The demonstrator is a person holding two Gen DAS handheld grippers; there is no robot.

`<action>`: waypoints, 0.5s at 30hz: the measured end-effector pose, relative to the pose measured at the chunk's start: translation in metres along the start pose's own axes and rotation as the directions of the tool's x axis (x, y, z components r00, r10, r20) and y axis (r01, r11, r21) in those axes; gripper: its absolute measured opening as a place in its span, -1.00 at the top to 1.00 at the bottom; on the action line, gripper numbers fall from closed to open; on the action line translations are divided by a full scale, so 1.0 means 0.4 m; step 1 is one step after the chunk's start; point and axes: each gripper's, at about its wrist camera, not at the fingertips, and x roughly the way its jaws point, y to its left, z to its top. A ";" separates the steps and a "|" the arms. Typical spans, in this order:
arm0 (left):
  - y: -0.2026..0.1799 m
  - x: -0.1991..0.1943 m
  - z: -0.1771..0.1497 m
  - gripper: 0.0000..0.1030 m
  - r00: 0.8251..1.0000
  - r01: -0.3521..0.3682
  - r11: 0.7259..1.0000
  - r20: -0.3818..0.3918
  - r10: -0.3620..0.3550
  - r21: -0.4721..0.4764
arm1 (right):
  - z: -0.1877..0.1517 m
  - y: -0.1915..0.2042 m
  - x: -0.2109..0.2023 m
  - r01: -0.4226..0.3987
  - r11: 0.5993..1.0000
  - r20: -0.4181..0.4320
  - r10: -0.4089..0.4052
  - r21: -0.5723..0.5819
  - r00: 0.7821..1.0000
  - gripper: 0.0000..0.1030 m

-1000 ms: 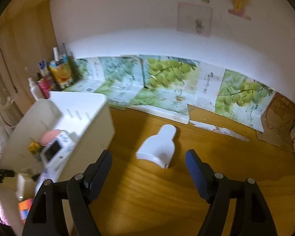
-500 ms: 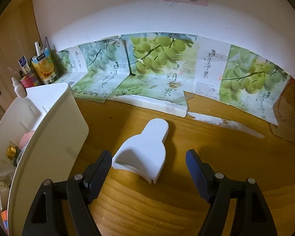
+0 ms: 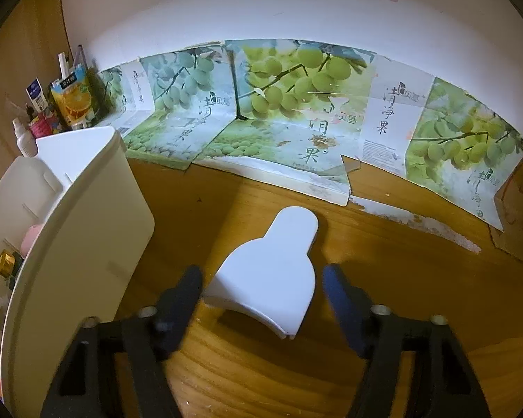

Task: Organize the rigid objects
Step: 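Move the right gripper to the white bottle-shaped piece and grasp it, then carry the white bottle-shaped piece into the tray and release it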

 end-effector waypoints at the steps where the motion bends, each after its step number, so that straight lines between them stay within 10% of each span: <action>1: 0.000 -0.001 -0.001 0.69 1.000 0.000 1.000 0.003 0.000 0.000 | 0.000 0.001 0.001 0.001 1.000 -0.002 -0.001 0.001 1.000 -0.25; 15: -0.007 -0.028 -0.035 0.69 0.999 -0.022 1.000 0.033 0.021 0.020 | -0.007 0.002 -0.086 0.030 0.999 0.013 -0.030 0.025 0.999 -0.23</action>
